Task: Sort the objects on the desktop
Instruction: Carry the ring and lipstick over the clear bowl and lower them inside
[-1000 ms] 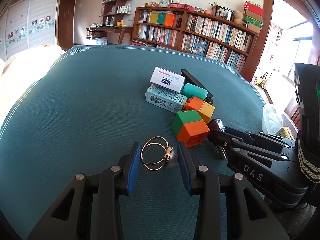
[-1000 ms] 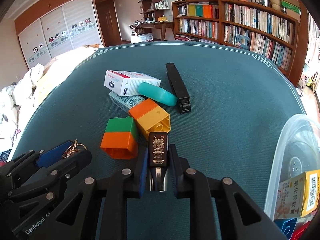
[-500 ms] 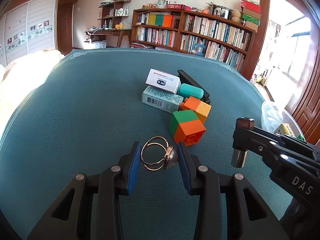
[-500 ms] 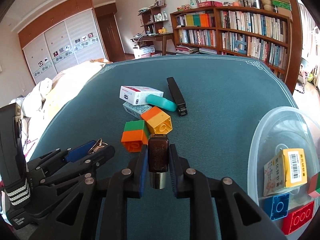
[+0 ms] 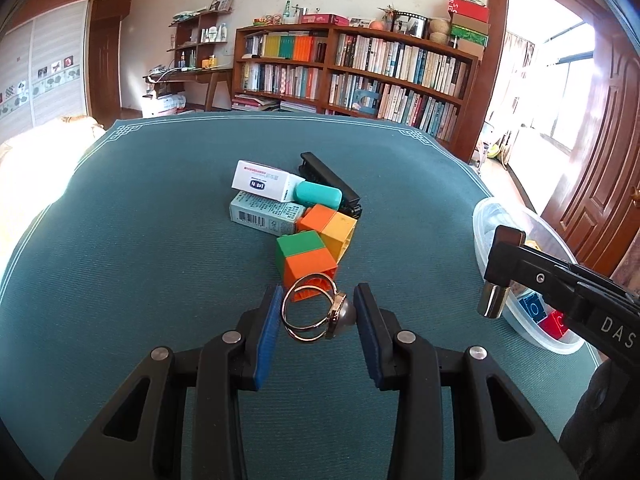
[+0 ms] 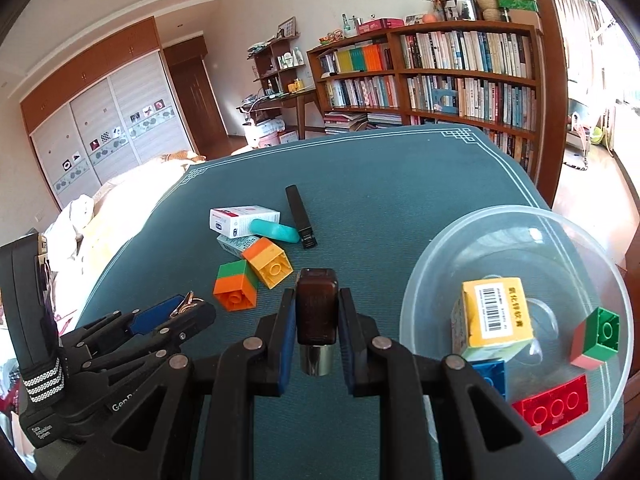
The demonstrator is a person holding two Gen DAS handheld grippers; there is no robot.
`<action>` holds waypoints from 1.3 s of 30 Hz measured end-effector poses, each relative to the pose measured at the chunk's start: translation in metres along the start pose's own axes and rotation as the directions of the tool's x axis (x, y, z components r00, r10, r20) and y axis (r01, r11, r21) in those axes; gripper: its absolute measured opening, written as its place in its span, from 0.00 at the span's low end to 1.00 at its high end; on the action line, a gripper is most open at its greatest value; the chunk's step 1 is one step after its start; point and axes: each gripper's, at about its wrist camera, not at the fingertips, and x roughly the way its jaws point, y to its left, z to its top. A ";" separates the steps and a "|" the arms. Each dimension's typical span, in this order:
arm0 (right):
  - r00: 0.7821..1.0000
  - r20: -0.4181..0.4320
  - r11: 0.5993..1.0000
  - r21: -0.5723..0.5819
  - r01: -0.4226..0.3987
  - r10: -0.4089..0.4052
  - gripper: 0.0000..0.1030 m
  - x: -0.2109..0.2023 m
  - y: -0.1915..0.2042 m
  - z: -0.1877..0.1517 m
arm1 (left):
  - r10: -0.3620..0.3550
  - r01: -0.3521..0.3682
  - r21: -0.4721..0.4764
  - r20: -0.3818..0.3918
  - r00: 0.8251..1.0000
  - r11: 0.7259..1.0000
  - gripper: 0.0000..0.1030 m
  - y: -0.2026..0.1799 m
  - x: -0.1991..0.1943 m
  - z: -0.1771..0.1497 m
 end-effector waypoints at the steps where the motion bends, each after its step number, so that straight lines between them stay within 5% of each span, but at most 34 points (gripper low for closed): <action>1: 1.000 0.006 1.000 0.003 0.009 -0.009 0.22 -0.003 -0.004 0.000 | -0.005 0.005 0.004 0.000 1.000 1.000 0.38 -0.003 -0.001 0.001; 21: 0.975 0.104 0.971 0.163 0.177 -0.195 0.22 -0.047 -0.098 0.007 | -0.089 0.089 0.088 -0.009 0.996 0.992 0.38 -0.062 -0.004 0.018; 39: 0.962 0.096 0.950 0.212 0.231 -0.256 0.22 -0.048 -0.132 0.001 | -0.197 0.197 0.189 -0.022 0.980 0.962 0.38 -0.121 0.003 0.048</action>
